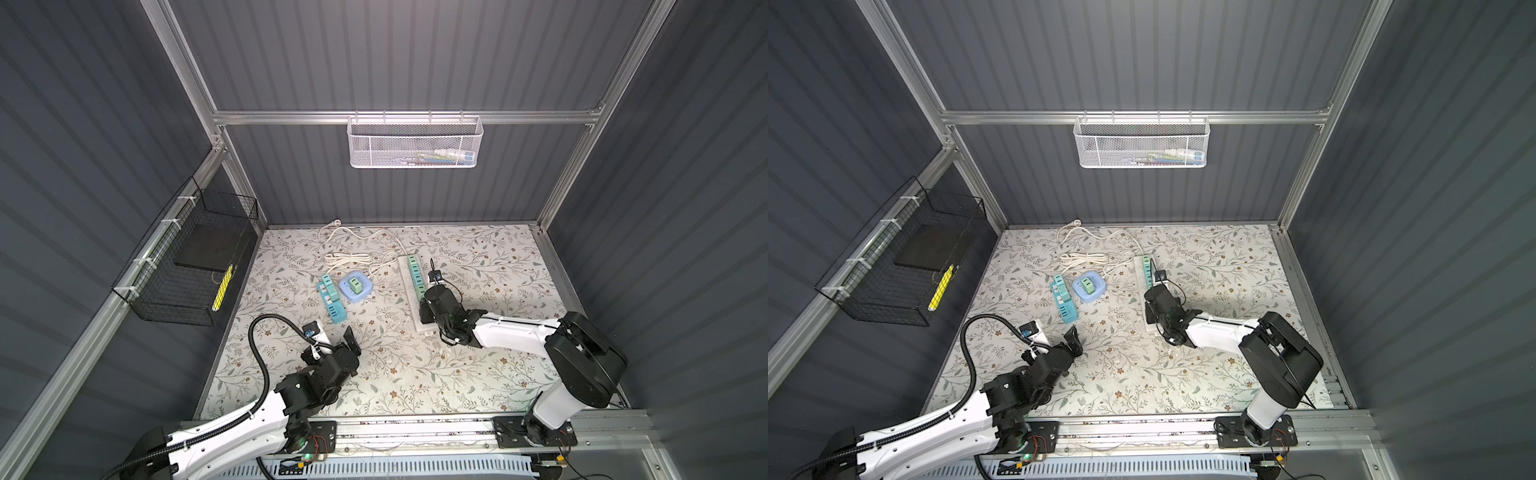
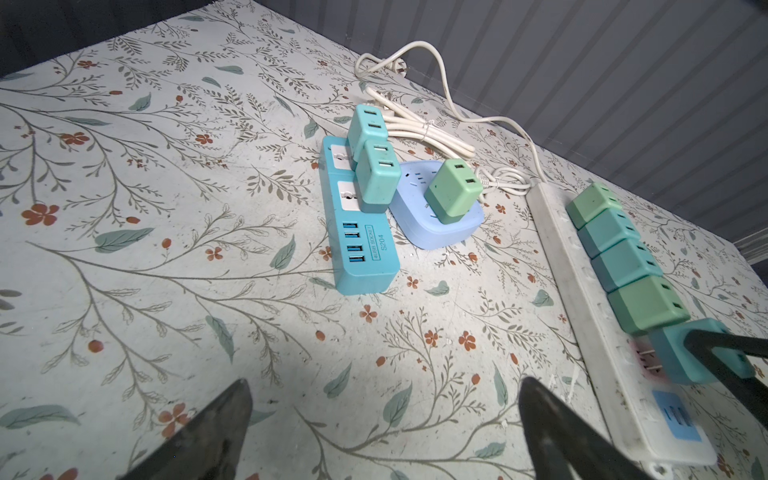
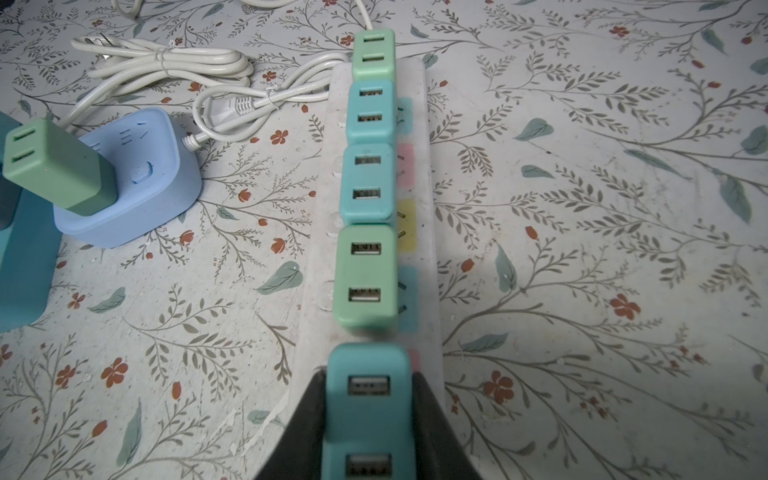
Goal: Insert the plug
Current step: 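Press the teal adapter with right gripper into the socket below the green adapter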
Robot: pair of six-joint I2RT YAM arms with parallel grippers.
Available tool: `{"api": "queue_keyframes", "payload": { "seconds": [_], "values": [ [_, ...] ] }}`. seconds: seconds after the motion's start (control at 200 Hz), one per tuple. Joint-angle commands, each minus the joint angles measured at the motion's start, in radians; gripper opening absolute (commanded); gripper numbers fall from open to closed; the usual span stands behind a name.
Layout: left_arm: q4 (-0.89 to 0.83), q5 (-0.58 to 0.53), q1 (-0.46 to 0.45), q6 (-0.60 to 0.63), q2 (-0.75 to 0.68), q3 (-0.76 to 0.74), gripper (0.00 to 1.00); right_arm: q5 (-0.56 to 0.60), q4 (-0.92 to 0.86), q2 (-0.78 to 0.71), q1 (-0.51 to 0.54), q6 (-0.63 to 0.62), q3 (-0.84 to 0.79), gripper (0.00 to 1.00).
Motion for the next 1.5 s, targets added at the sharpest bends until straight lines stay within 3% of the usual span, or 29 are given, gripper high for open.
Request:
{"api": "queue_keyframes", "payload": {
  "seconds": [0.0, 0.305, 0.8, 1.496],
  "values": [
    [-0.013, -0.012, 0.003, 0.022, -0.016, -0.018, 1.0, -0.009, -0.087, 0.031, 0.005, 0.004, -0.007, 0.1],
    [0.004, 0.003, 0.003, 0.043, -0.015, -0.019, 1.0, -0.02, -0.144, -0.015, 0.001, -0.005, 0.005, 0.1],
    [0.081, 0.032, 0.003, 0.108, 0.075, 0.004, 1.0, -0.025, -0.095, -0.069, -0.008, -0.013, 0.022, 0.1],
    [0.096, 0.041, 0.004, 0.108, 0.082, -0.004, 1.0, 0.014, -0.008, 0.024, -0.008, -0.025, 0.02, 0.1]
  ]
}}
